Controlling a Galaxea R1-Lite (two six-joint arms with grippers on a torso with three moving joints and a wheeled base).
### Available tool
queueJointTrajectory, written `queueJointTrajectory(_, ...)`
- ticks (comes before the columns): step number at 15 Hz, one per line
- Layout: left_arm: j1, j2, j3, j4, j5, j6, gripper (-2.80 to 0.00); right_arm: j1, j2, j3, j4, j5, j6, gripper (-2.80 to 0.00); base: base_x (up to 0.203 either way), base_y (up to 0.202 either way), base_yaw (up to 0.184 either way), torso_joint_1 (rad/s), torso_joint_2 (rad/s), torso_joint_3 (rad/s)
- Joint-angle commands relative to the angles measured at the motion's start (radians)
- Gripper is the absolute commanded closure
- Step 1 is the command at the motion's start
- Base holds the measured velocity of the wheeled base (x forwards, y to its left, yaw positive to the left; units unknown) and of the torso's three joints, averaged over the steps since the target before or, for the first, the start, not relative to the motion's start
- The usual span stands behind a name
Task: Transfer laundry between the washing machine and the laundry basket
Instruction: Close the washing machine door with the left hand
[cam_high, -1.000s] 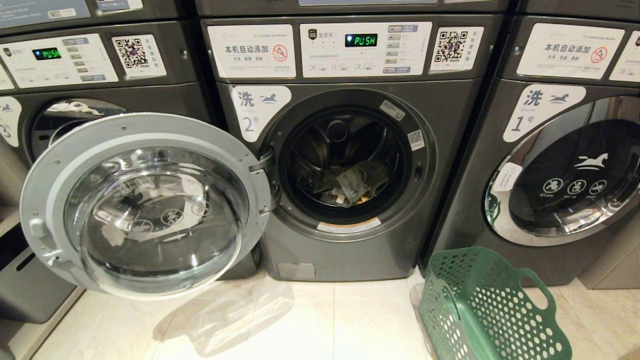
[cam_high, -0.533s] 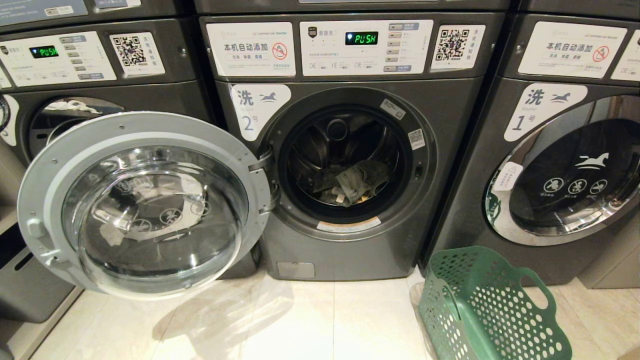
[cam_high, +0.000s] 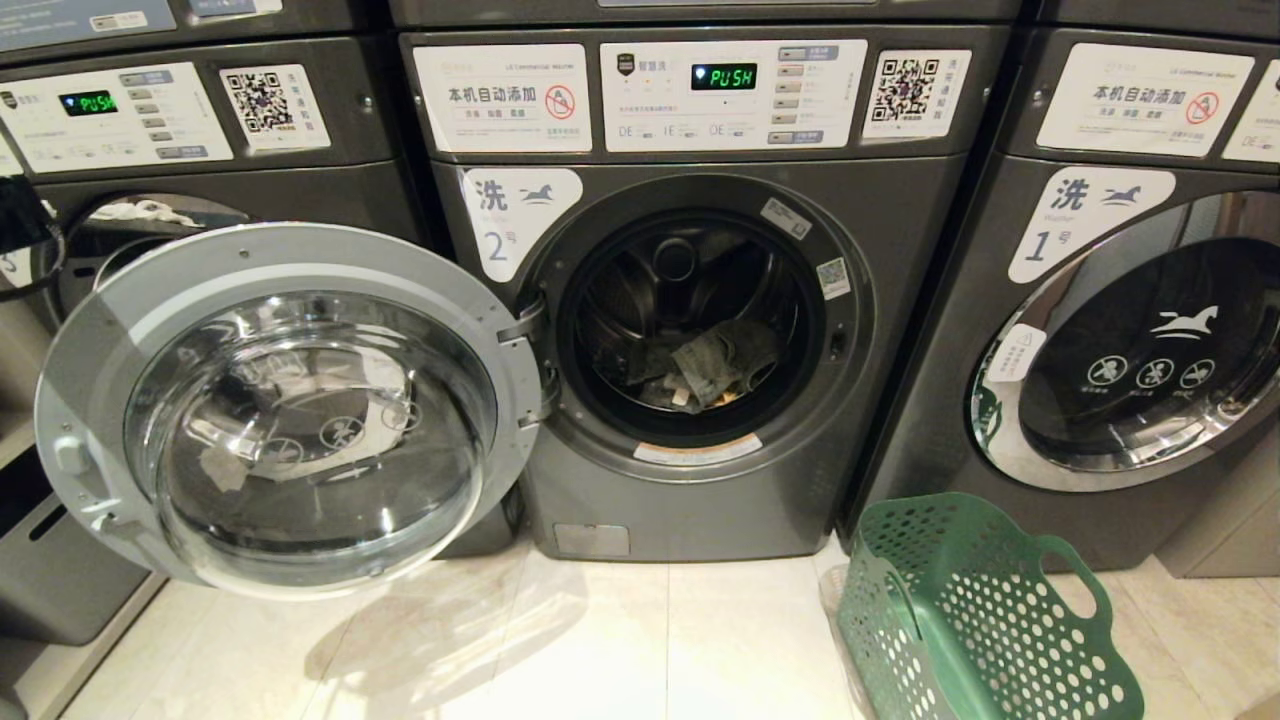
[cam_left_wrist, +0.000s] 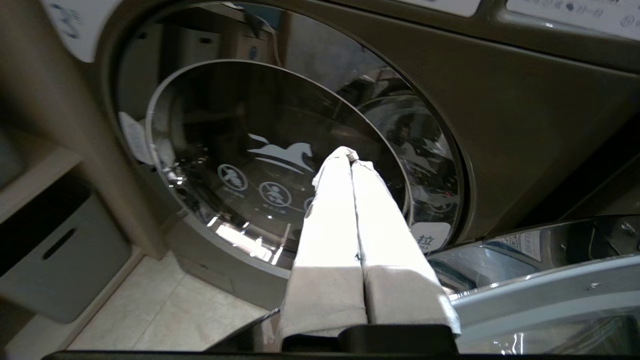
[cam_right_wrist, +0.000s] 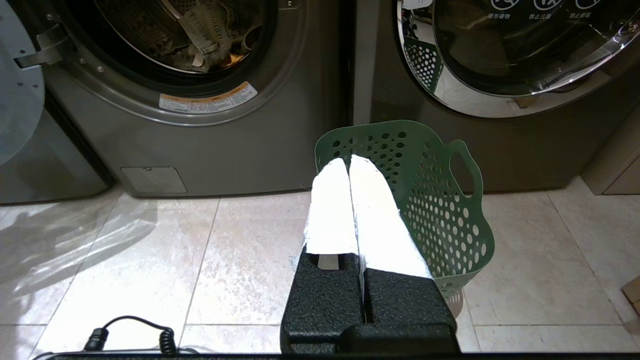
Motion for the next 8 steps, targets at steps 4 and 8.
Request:
queueJointTrajectory(4, 0.018, 0.194, -0.154, 0.008, -0.118, -0.032, 0.00, 0.000, 0.000, 0.000, 0.000, 0.000, 0.000, 0.00, 0.000, 0.000, 0.000, 0.000, 0.00, 0.000)
queueJointTrajectory(8, 0.020, 0.249, -0.262, 0.080, -0.161, -0.154, 0.00, 0.000, 0.000, 0.000, -0.001, 0.000, 0.000, 0.00, 0.000, 0.000, 0.000, 0.000, 0.00, 0.000)
